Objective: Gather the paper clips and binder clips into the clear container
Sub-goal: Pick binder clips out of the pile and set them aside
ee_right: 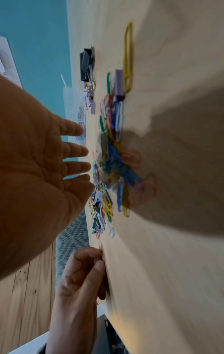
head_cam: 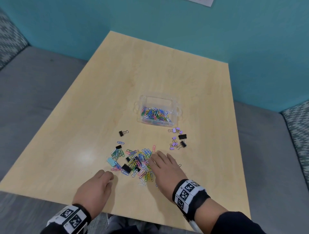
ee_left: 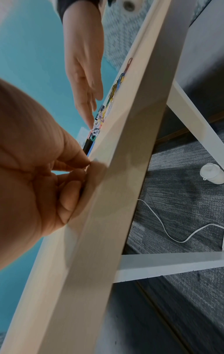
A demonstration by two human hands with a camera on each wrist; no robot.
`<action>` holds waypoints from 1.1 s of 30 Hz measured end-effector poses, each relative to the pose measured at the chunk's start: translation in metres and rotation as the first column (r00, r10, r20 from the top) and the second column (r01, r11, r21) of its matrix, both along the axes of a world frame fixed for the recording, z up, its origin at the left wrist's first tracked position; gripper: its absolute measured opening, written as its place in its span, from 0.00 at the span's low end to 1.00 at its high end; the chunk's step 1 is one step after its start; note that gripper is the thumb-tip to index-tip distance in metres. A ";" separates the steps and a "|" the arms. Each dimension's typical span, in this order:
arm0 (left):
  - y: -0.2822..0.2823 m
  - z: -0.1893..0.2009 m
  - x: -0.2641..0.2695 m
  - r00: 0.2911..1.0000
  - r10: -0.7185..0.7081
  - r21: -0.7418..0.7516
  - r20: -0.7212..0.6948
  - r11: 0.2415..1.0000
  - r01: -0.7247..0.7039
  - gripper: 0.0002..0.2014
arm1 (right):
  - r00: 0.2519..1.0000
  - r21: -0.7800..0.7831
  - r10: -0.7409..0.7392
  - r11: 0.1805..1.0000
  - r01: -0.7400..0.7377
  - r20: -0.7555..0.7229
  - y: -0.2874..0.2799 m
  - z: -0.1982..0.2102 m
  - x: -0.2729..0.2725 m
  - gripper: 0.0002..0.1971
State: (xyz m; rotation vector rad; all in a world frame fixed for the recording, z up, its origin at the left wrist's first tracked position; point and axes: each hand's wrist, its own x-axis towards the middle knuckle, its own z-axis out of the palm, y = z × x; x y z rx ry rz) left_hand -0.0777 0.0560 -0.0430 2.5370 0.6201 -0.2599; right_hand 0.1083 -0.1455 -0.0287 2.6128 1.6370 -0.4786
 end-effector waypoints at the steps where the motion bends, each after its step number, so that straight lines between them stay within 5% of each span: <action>1: 0.000 0.000 0.000 1.000 0.000 0.001 -0.003 1.000 0.000 0.10 | 1.000 0.005 0.008 1.000 -0.008 -0.013 0.006 0.000 0.003 0.35; 10: 0.000 -0.001 0.000 1.000 0.001 -0.005 -0.003 1.000 -0.001 0.09 | 0.992 -0.151 0.093 0.983 -0.106 -0.086 0.024 0.004 0.022 0.36; 17: 0.000 -0.003 0.001 1.000 0.001 -0.008 0.021 1.000 0.000 0.05 | 0.989 -0.141 0.150 0.978 -0.151 -0.018 -0.025 0.001 -0.001 0.29; 26: 0.001 -0.002 0.002 1.000 0.003 0.001 -0.007 1.000 -0.003 0.10 | 0.976 -0.018 0.218 0.976 -0.218 0.004 0.017 -0.006 -0.014 0.31; 33: -0.001 0.005 0.002 1.000 -0.017 -0.021 0.004 1.000 0.017 0.09 | 0.995 -0.041 0.096 0.995 -0.096 0.005 -0.012 -0.007 -0.018 0.33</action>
